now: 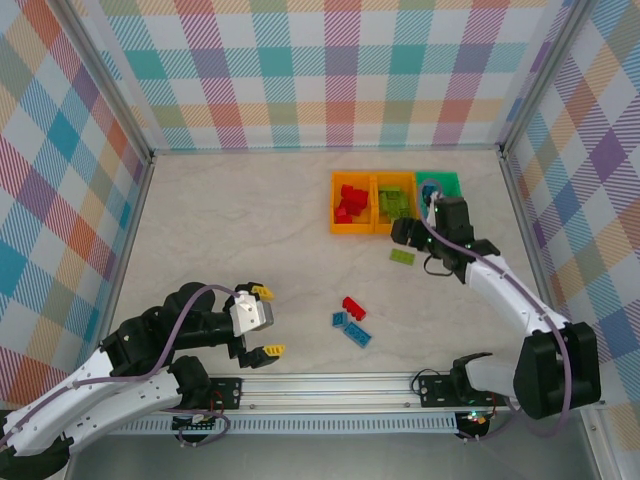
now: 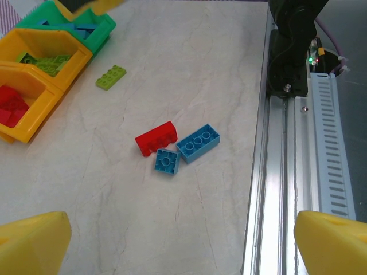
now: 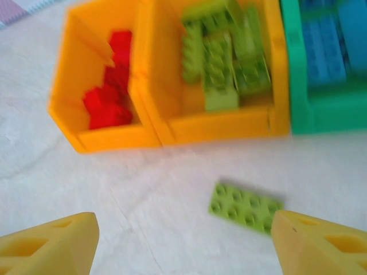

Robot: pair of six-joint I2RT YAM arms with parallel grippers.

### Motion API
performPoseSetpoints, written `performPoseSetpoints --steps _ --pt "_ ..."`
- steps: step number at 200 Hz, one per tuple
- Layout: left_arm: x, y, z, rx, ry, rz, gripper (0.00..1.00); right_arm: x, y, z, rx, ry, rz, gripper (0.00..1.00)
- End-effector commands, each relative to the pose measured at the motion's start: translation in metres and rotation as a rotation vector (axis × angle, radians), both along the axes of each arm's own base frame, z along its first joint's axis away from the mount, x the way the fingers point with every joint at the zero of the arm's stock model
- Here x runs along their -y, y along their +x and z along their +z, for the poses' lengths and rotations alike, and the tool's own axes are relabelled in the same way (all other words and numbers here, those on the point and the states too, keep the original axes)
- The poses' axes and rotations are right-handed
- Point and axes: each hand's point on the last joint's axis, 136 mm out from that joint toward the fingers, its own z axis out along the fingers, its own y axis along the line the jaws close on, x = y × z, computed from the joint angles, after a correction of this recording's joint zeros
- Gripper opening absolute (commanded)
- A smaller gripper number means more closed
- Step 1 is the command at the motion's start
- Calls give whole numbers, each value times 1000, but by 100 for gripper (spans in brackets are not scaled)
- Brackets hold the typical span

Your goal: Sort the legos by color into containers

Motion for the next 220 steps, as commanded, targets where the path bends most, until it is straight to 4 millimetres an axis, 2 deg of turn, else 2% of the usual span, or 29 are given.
performPoseSetpoints --steps 1,27,42,70,89,102,126,162,198,220 --pt "-1 -1 -6 -11 14 -8 100 4 -8 -23 -71 24 -42 81" --pt "-1 -1 -5 -9 10 -7 100 14 -8 -52 -217 -109 -34 87" --pt "-2 0 -4 -2 9 -1 100 24 -3 -66 -272 -158 -91 100" --pt "-3 0 -4 0 11 4 100 14 8 -77 -273 -89 -143 100" --pt "-2 0 -5 -1 11 2 100 11 11 -83 -268 -149 -194 100" --pt "-2 1 -5 -2 12 2 100 16 10 -87 -278 -214 -263 100" --pt "-3 0 -4 2 9 3 100 7 10 -100 -309 -228 -249 100" --pt "-3 0 -3 4 7 2 100 5 15 -113 -325 -282 -234 100" --pt "-3 1 -4 7 8 5 100 2 20 -123 -347 -340 -207 84" --pt "-3 0 -4 7 8 3 100 1 17 -128 -365 -338 -206 65"
